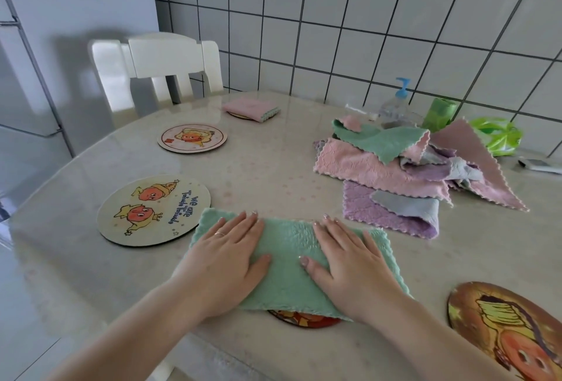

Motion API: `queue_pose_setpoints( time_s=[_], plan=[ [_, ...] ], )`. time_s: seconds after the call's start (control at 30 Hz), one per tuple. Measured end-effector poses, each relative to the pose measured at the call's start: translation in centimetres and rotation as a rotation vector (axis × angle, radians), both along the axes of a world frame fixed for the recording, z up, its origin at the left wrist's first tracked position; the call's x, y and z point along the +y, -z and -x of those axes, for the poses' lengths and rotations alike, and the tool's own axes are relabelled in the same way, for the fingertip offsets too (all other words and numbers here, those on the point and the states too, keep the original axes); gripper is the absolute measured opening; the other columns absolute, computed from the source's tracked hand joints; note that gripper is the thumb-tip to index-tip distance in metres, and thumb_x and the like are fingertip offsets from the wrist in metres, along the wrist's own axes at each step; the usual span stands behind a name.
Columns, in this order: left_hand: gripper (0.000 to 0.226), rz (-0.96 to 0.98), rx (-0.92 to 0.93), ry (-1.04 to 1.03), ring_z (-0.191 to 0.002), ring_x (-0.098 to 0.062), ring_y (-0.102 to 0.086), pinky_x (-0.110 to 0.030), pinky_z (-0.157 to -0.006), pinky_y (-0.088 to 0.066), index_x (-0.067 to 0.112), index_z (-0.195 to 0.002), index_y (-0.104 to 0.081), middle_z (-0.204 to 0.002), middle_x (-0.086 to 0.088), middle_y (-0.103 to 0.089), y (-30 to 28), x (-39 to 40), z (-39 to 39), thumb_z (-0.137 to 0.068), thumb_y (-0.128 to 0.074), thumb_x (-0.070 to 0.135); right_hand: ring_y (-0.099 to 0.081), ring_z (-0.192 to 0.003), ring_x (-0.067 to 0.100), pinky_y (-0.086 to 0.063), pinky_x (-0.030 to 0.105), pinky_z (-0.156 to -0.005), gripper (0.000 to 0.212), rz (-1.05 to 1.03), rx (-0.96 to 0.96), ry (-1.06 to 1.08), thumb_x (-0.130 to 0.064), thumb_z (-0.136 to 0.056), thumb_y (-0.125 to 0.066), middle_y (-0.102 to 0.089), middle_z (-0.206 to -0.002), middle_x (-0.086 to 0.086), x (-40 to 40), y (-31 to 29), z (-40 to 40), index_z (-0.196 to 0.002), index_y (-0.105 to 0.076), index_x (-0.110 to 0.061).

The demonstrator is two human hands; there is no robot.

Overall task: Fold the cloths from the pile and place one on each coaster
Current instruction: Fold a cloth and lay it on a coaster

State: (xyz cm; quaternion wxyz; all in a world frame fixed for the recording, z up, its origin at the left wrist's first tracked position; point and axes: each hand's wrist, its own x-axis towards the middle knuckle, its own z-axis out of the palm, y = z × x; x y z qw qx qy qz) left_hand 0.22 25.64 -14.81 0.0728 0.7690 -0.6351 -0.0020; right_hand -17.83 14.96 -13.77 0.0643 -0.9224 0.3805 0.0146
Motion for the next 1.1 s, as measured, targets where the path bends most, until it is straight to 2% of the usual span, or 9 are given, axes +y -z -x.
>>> queue_pose_setpoints(
  time_s=[0.23,0.3,0.37,0.4,0.53,0.6,0.7,0.8,1.1],
  plan=[
    [0.098,-0.056,-0.054,-0.085,-0.137,-0.001,0.020,-0.031,-0.113,0.019,0.028,-0.145,0.013,-0.148,0.014,0.019,0.4,2.4,-2.2,-0.060,0.030,0.073,0.015,-0.143,0.006,0.005,0.035,-0.119,0.096,-0.010,0.055,0.040,-0.076,-0.063,0.013,0.014,-0.157,-0.008,-1.2,0.0,3.4,-0.148,0.013,-0.029],
    [0.085,0.008,-0.096,-0.076,-0.142,-0.005,-0.007,-0.034,-0.115,0.015,0.026,-0.147,-0.011,-0.154,0.010,-0.007,0.1,3.1,-2.7,-0.078,0.014,0.068,0.013,-0.144,0.008,0.003,0.036,-0.119,0.096,-0.031,0.108,0.043,-0.078,-0.067,0.009,0.013,-0.158,-0.006,-1.6,-0.5,3.8,-0.148,0.011,-0.028],
    [0.063,0.059,-0.137,-0.046,-0.123,-0.007,-0.051,-0.040,-0.113,-0.002,0.027,-0.130,-0.053,-0.133,0.009,-0.055,-0.8,4.0,-2.0,-0.091,-0.014,0.058,0.005,-0.145,0.012,-0.002,0.040,-0.119,0.084,-0.062,0.144,0.023,-0.073,-0.082,-0.012,0.006,-0.159,-0.004,-1.9,-2.1,3.1,-0.150,0.002,-0.024],
    [0.052,0.125,-0.146,0.013,-0.110,-0.003,-0.060,-0.042,-0.113,-0.012,0.031,-0.118,-0.062,-0.119,0.015,-0.064,-1.2,4.1,-1.3,-0.089,-0.026,0.054,-0.002,-0.146,0.013,-0.005,0.041,-0.119,0.076,-0.078,0.116,-0.015,-0.065,-0.089,-0.024,0.000,-0.159,-0.003,-1.9,-3.2,2.1,-0.150,-0.008,-0.022],
    [0.023,0.275,-0.037,0.360,-0.089,0.011,-0.059,-0.037,-0.105,-0.040,0.042,-0.093,-0.067,-0.093,0.028,-0.065,-2.3,4.2,3.5,-0.082,-0.047,0.046,-0.035,-0.135,0.015,-0.026,0.026,-0.108,0.044,-0.179,-0.127,-0.184,-0.031,-0.098,-0.040,-0.039,-0.148,0.001,-1.7,-5.9,-4.1,-0.140,-0.042,-0.016],
    [0.010,0.293,-0.028,0.426,-0.078,0.007,-0.060,-0.029,-0.097,-0.048,0.040,-0.084,-0.069,-0.082,0.024,-0.065,-1.9,3.9,4.6,-0.076,-0.064,0.040,-0.047,-0.126,0.018,-0.034,0.028,-0.103,0.037,-0.160,-0.080,-0.205,-0.023,-0.097,-0.042,-0.052,-0.138,0.004,-2.1,-5.6,-6.4,-0.132,-0.053,-0.015],
    [0.018,0.279,0.018,0.409,-0.072,0.003,-0.059,-0.017,-0.074,-0.054,0.037,-0.080,-0.070,-0.078,0.022,-0.063,-1.1,3.5,4.6,-0.067,-0.080,0.032,-0.059,-0.111,0.018,-0.045,0.030,-0.095,0.028,-0.147,-0.021,-0.183,-0.021,-0.093,-0.051,-0.065,-0.122,0.003,-3.0,-5.0,-7.8,-0.117,-0.065,-0.018],
    [0.022,0.297,0.058,0.389,-0.071,0.002,-0.058,-0.011,-0.061,-0.049,0.036,-0.079,-0.070,-0.078,0.022,-0.062,-0.6,3.5,4.7,-0.063,-0.084,0.028,-0.062,-0.103,0.014,-0.046,0.026,-0.088,0.024,-0.162,-0.012,-0.183,-0.022,-0.087,-0.062,-0.068,-0.114,0.000,-3.7,-5.1,-8.0,-0.110,-0.068,-0.018],
    [0.015,0.390,0.099,0.356,-0.070,-0.003,-0.058,-0.017,-0.059,-0.050,0.034,-0.076,-0.069,-0.076,0.018,-0.059,0.2,3.3,4.8,-0.068,-0.077,0.025,-0.054,-0.085,0.009,-0.038,0.022,-0.075,0.023,-0.179,0.069,-0.248,-0.025,-0.084,-0.066,-0.068,-0.109,0.001,-4.8,-5.6,-8.4,-0.105,-0.067,-0.014]
  ],
)
